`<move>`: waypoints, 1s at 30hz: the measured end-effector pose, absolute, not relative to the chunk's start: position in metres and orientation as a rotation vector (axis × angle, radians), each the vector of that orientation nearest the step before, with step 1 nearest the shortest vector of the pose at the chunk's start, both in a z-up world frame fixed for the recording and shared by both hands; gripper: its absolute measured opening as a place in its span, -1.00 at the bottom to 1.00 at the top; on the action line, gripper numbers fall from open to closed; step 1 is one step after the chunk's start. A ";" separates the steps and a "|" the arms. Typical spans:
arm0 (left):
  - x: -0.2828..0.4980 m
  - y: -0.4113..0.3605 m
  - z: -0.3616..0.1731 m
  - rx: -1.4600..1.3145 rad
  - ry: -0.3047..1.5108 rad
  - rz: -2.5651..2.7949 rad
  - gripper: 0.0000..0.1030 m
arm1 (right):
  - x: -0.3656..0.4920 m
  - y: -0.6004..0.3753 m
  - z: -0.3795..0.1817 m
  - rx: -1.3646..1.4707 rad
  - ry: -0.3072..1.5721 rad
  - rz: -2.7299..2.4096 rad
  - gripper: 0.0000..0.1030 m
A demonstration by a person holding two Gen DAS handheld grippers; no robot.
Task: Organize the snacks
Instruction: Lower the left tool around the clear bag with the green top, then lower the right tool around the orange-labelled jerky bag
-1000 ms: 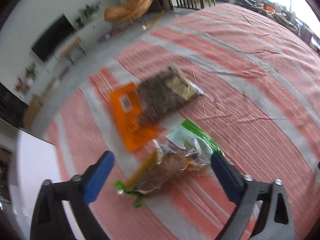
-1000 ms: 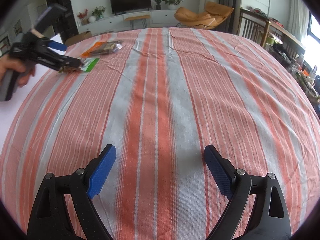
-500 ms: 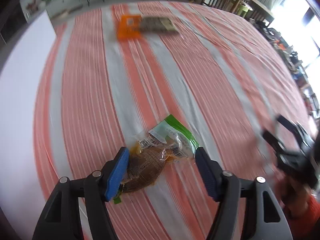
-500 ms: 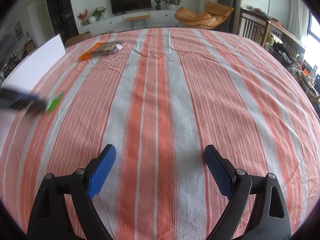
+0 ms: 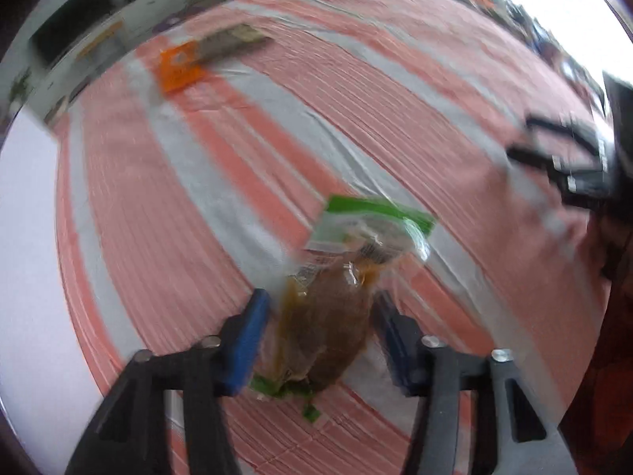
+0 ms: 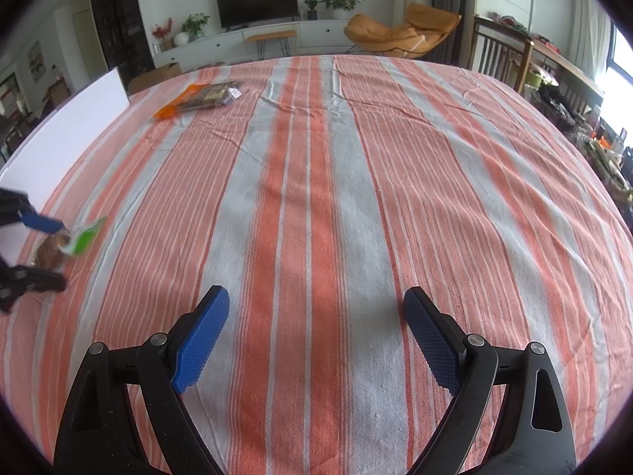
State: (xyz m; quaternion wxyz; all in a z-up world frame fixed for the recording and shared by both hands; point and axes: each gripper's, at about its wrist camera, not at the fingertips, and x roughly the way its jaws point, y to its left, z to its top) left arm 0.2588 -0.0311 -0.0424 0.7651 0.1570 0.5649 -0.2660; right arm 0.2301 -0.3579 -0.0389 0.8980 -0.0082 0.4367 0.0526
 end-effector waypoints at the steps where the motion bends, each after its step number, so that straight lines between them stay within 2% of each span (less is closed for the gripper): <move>1: 0.261 -0.024 -0.041 0.285 1.226 -0.527 -0.09 | 0.230 -0.358 -0.039 -0.014 0.904 0.110 0.79; 4: 0.258 0.001 -0.040 0.137 1.175 -0.233 -0.07 | 0.230 -0.359 -0.039 -0.011 0.903 0.112 0.79; 6: 0.247 0.010 -0.044 0.058 1.120 -0.142 0.06 | 0.230 -0.359 -0.039 -0.012 0.903 0.111 0.79; 8: 0.239 0.009 -0.047 0.051 1.064 -0.129 0.40 | 0.230 -0.359 -0.039 -0.012 0.904 0.111 0.79; 10: 0.233 0.012 -0.049 0.066 1.033 -0.109 0.89 | 0.230 -0.359 -0.039 -0.013 0.904 0.110 0.79; 12: 0.235 0.011 -0.055 0.072 1.027 -0.164 1.00 | 0.230 -0.359 -0.039 -0.012 0.904 0.110 0.79; 16: 0.228 0.014 -0.056 0.096 0.944 -0.222 1.00 | 0.230 -0.359 -0.039 -0.014 0.904 0.109 0.79; 28: 0.230 0.016 -0.060 0.079 0.939 -0.209 1.00 | 0.228 -0.357 -0.042 -0.057 0.915 0.092 0.78; 30: 0.230 0.016 -0.060 0.078 0.939 -0.209 1.00 | 0.229 -0.355 -0.042 -0.061 0.920 0.099 0.86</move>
